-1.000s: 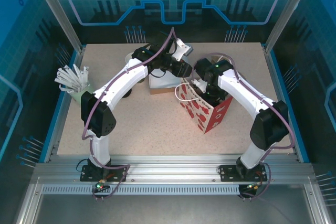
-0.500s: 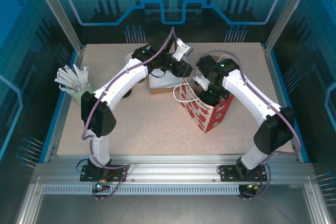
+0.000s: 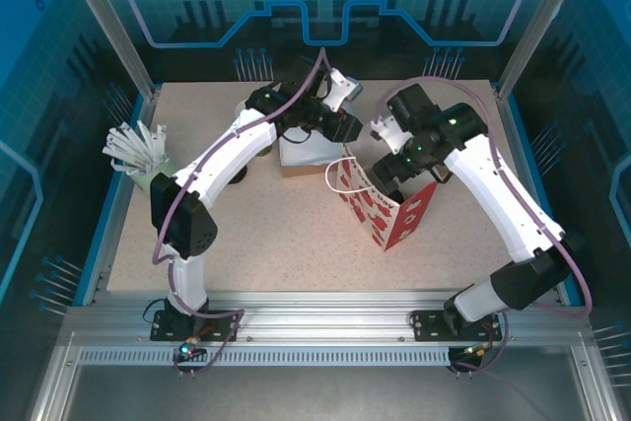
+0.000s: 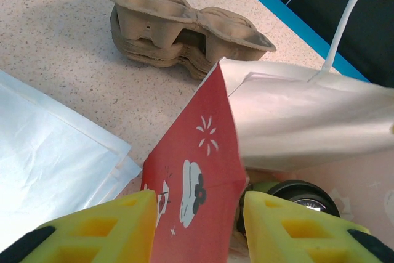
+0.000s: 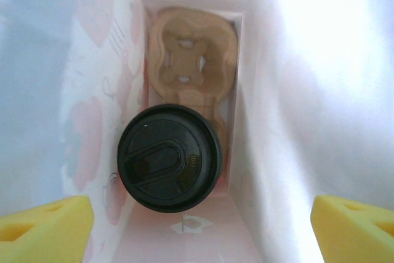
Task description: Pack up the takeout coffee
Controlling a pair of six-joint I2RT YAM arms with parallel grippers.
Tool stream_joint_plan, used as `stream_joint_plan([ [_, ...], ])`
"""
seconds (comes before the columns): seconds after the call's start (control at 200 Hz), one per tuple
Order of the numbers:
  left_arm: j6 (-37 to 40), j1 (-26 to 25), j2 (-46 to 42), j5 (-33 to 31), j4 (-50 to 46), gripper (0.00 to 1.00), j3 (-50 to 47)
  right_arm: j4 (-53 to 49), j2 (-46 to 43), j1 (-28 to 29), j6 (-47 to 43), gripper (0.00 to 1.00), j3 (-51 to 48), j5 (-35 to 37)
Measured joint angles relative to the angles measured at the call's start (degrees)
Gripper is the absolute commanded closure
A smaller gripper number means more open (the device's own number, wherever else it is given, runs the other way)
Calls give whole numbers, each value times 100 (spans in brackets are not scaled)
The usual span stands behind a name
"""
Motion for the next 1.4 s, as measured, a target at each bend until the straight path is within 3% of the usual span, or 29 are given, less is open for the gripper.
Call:
stream_joint_plan([
  [0.135,-94,0,0,-7,-17,53,177,-17,-223,0,-15,9,251,-92],
  [0.275,-216,0,0,-15,-15,37,468,138,-608,0,-17,10,358,-334],
  [0.43,-363,26,-197,-87,74,30,575,1117,-1532,87,-13,10,-17,-979],
  [0.615,-745,350,-1729,-647,785,28,-850,2590,-2382,962,-42,10,-699,-1567],
  [0.77,-1405,1257,-3727,-1165,1331,29,-2745,3580,-2024,1908,-151,9,-780,-1537],
  [0.9,-1777,2369,-4555,-1591,1102,30,-3405,4304,-1436,2417,-210,9,-951,-1458],
  [1.146,-1707,4044,-4395,-2236,-116,33,-3416,5132,-885,2675,-212,9,-1703,-1460],
  [1.401,-1252,4612,-3842,-2358,-1023,42,-3241,5449,-909,2675,-219,9,-2074,-1451],
])
